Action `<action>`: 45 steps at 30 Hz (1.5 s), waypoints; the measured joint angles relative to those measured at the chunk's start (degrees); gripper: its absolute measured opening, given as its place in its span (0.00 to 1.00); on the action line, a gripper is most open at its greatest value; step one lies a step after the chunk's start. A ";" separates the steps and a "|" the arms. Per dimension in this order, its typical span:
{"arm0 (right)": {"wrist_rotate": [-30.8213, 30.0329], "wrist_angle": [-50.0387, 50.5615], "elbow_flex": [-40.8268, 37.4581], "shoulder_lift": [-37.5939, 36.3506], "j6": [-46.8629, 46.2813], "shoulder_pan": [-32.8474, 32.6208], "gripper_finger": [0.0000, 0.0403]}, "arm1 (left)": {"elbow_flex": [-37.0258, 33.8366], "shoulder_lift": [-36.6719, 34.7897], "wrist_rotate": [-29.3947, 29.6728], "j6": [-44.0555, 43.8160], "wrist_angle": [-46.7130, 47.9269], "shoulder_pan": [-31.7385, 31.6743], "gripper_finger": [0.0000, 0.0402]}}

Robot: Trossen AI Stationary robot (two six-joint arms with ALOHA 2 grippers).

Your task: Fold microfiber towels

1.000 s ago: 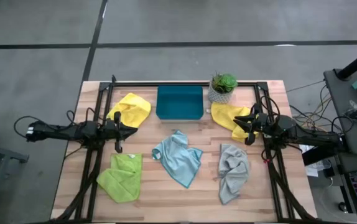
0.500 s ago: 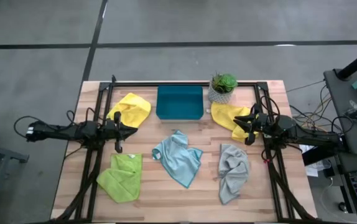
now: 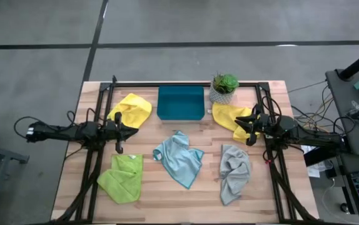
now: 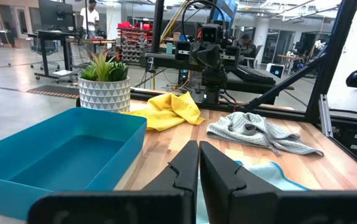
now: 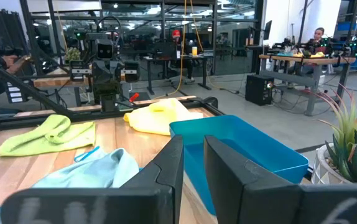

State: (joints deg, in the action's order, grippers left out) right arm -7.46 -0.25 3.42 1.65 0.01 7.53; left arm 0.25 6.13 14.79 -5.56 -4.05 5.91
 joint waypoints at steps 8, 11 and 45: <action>0.00 0.00 0.00 0.00 0.00 0.02 0.13 | 0.00 0.01 0.00 0.00 0.00 0.02 0.00; 0.00 -0.02 0.00 -0.01 0.00 0.02 0.13 | 0.00 0.02 0.00 0.00 0.01 0.00 0.00; -1.74 -0.07 -0.09 0.02 -43.14 0.02 0.13 | 0.00 2.30 5.57 -33.02 -13.65 0.17 0.00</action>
State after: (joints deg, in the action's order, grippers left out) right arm -9.20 -0.32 3.33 1.67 -43.13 7.55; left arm 0.25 8.43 20.36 -38.58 -17.71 6.09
